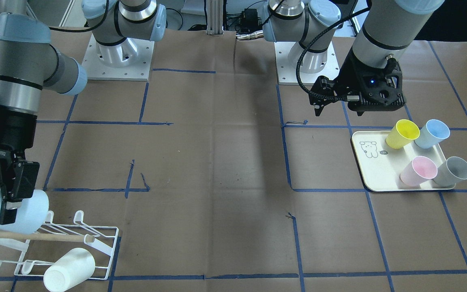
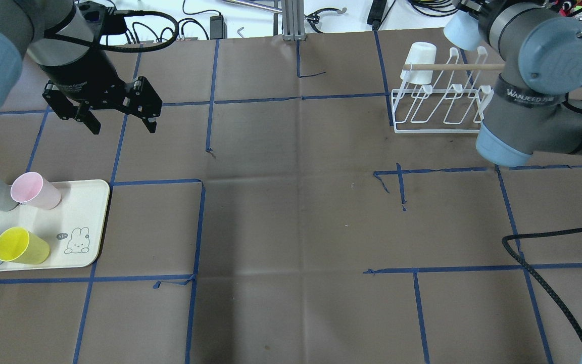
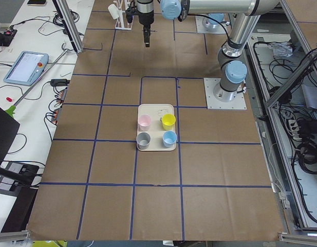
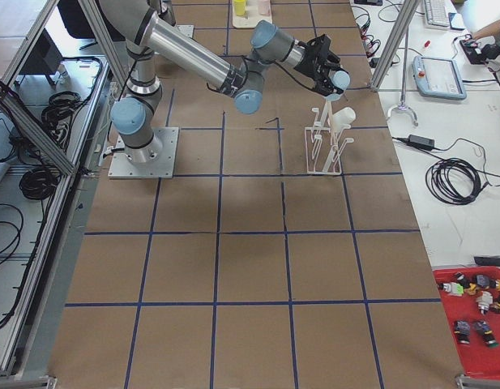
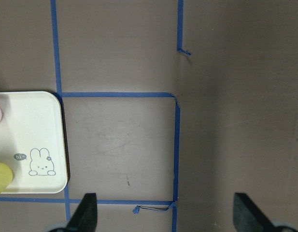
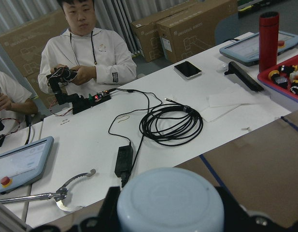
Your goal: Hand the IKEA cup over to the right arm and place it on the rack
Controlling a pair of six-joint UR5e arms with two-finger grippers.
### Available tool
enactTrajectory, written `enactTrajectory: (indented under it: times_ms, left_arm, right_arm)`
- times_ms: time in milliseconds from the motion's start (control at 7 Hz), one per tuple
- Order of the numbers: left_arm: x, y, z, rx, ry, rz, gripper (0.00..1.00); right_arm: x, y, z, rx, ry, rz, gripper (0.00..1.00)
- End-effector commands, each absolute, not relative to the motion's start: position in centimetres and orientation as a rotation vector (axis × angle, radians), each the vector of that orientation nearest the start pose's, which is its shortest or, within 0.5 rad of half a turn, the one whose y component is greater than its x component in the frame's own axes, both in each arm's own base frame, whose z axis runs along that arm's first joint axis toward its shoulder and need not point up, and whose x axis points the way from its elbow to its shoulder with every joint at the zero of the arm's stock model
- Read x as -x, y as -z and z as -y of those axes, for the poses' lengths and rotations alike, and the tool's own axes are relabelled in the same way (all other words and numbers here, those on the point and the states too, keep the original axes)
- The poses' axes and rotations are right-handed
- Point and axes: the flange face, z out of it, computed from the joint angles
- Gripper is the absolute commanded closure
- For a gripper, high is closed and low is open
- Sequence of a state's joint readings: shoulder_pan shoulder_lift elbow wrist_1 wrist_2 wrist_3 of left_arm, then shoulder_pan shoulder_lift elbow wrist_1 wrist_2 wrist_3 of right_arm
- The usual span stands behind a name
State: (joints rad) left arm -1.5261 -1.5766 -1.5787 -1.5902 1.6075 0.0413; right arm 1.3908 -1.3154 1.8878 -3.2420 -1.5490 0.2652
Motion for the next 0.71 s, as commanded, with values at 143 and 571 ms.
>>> enactTrajectory:
  times_ms: [143, 571]
  left_arm:
    - [10.9, -48.1, 48.7, 0.014, -0.013, -3.137, 0.0]
    - [11.0, -48.1, 49.4, 0.007, 0.042, -3.152, 0.0]
  right_arm:
    - [2.5, -38.3, 62.9, -0.294, 1.758, -2.738, 0.94]
    - [3.2, -34.7, 64.8, -0.219, 1.877, -2.722, 0.94]
